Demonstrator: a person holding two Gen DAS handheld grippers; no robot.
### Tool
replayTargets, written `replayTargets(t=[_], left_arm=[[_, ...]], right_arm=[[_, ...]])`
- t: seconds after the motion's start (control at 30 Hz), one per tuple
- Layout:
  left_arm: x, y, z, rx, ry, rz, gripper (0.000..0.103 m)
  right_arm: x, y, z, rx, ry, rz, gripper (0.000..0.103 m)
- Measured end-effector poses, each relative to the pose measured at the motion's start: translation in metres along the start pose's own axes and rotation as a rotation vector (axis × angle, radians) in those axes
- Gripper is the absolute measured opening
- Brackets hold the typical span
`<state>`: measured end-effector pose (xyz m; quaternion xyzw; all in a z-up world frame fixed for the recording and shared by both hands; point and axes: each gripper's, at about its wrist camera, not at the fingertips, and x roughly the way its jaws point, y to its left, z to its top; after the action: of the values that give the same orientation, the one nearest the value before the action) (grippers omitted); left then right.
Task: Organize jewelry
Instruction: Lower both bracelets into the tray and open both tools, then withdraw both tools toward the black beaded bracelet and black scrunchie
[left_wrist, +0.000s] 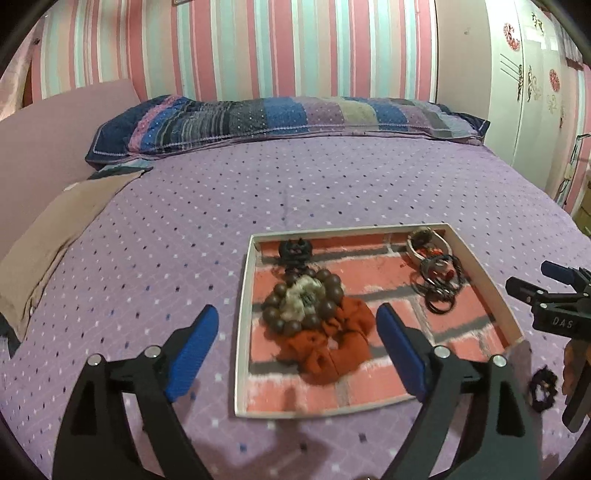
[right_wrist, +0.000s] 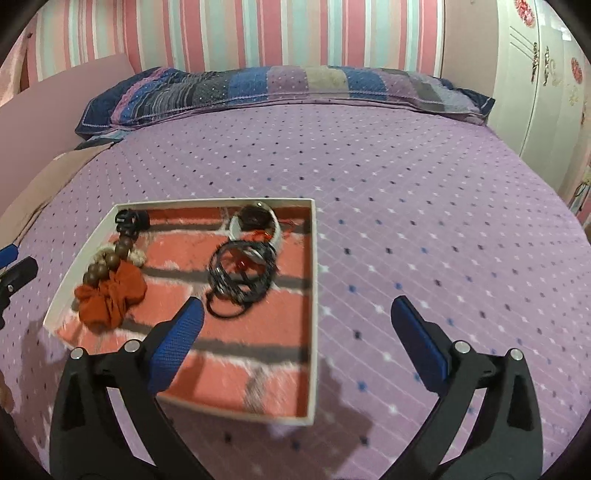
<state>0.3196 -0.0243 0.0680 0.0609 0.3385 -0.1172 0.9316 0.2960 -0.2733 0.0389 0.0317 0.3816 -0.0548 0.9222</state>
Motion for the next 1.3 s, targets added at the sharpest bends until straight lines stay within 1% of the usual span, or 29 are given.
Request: replayTargets(t=[0.13,0.27,0.53,0.67,0.8,0.93,1.1,1.3], left_arm=[[-0.021,-0.002,-0.015,-0.021,-0.010,-0.006,0.087],[-0.035,-0.008,-0.033,-0.032,0.003,-0.017,0.089],[-0.056,-0.029,-0.073,-0.059,0.012,-0.083,0.089],[-0.062,-0.041,-0.089,-0.060,0.013,-0.096,0.089],[-0.062,-0.048,-0.108,-0.051,0.015,-0.073,0.089],[-0.062,-0.055,-0.125,-0.058,0.019,-0.102,0.089],[-0.062,-0.070,-0.136,-0.017,0.015,-0.118,0.089],[-0.057,-0.080,-0.138,0.011,0.012,-0.144,0.089]], right_arm=[[-0.028,-0.015,-0.017,0.010,-0.027,-0.024,0.099],[-0.052,-0.031,-0.038,0.023,-0.041,-0.052,0.099],[-0.073,-0.041,-0.081,0.012,-0.034,-0.094,0.099],[-0.078,-0.044,-0.100,-0.009,-0.028,-0.116,0.099],[-0.080,-0.050,-0.120,0.001,-0.020,-0.112,0.099],[-0.077,-0.052,-0.137,0.004,-0.009,-0.108,0.099],[-0.076,-0.055,-0.148,0.016,-0.014,-0.103,0.098],[-0.072,-0.062,-0.152,0.041,-0.005,-0.098,0.098]])
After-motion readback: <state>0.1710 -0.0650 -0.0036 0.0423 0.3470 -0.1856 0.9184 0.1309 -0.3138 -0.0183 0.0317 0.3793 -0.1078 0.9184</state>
